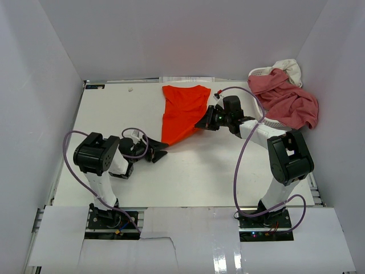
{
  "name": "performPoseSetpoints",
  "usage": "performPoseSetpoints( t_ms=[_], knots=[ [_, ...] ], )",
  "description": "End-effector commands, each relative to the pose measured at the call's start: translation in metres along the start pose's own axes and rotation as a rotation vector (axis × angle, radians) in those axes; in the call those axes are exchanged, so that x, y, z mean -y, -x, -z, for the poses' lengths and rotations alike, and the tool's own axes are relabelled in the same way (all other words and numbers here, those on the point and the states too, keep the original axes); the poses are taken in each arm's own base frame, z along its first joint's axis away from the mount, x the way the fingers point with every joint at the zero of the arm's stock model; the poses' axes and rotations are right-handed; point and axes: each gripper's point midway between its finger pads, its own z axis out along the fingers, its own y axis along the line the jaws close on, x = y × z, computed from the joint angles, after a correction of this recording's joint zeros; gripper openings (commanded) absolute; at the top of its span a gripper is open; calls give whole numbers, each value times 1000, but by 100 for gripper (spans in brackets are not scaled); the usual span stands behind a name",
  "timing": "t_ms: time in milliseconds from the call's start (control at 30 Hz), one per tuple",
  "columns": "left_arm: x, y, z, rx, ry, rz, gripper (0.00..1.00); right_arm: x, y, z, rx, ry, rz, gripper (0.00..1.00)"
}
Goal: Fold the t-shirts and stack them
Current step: Grab one side of the 2/3 rectangular tshirt with both arms
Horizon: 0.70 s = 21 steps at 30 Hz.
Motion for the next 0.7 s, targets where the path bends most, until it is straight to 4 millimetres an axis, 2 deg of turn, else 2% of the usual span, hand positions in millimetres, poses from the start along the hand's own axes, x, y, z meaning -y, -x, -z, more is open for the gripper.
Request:
performPoseSetpoints(
  t_ms=[0,33,200,300,567,633,667],
  knots=[
    [-86,-5,18,71,380,270,61,-11,13,5,44,38,47,8],
    [-80,1,15,91,374,246,61,-11,13,5,42,40,46,8],
    [-87,10,23,169,456,272,60,-12,12,5,44,48,48,8],
    [-83,17,23,201,462,270,60,-13,13,5,47,50,50,8],
    [-86,25,18,227,481,285,51,-13,11,6,49,55,50,8],
    [-87,25,17,224,483,284,46,-13,11,7,50,54,50,8],
    [-88,25,17,223,485,286,33,-13,11,7,48,54,50,8]
  ],
)
